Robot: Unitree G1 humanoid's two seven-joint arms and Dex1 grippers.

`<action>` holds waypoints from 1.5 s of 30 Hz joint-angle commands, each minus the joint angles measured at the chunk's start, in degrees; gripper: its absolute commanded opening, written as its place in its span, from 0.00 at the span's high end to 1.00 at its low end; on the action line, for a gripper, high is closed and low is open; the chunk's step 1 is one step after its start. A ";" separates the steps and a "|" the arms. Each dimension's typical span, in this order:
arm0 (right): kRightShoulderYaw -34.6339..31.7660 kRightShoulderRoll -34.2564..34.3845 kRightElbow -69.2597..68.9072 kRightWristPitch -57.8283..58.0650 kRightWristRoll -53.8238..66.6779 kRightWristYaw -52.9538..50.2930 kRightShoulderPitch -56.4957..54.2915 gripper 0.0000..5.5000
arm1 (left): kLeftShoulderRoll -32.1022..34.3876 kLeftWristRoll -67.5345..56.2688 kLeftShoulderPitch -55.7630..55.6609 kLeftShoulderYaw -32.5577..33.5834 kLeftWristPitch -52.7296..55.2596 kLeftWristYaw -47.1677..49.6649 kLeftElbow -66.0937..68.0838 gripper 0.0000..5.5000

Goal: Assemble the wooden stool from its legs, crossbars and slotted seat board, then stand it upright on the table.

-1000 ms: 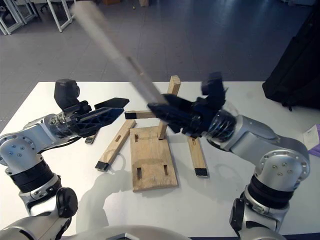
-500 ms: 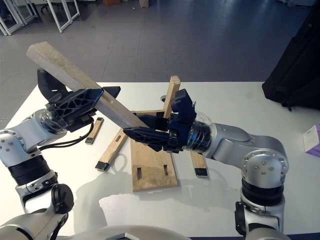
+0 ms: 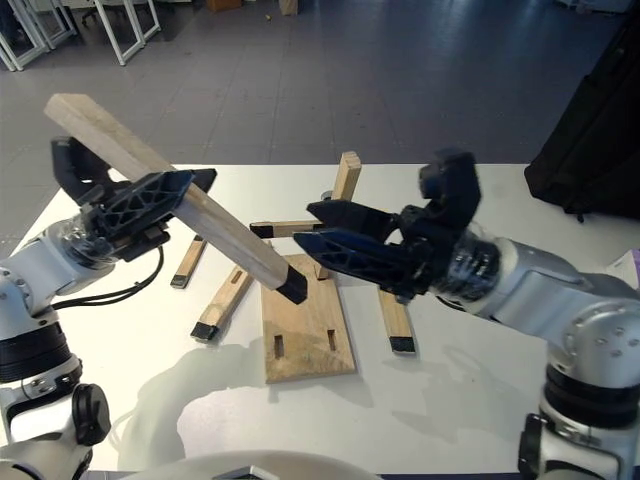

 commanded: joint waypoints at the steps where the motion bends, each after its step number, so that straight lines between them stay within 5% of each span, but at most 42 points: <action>1: 9.85 -9.17 -9.22 2.20 -27.77 -1.28 10.56 0.22 | 4.06 11.59 3.31 -0.72 -7.65 0.55 -4.07 0.63; 7: 24.56 -11.04 -7.60 -8.01 -58.38 2.31 18.61 0.22 | 6.44 46.62 13.15 -18.18 -34.16 -10.38 -6.11 0.63; 10: 29.96 -11.02 -6.57 -11.56 -68.04 4.89 18.61 0.22 | 5.17 52.81 14.17 -20.85 -42.02 -14.97 -1.18 0.63; 22: 40.55 -5.16 1.27 -17.33 -87.21 9.37 19.39 0.22 | 2.81 54.85 10.55 -21.93 -45.79 -19.12 5.10 0.63; 34: 36.86 -11.52 5.75 -23.41 -92.33 20.94 20.96 0.22 | 4.36 57.25 7.64 -21.92 -48.10 -23.45 9.13 0.63; 45: 40.60 -5.23 5.34 -19.95 -95.77 21.72 17.83 0.22 | 3.32 57.77 9.26 -22.36 -48.64 -23.61 8.24 0.63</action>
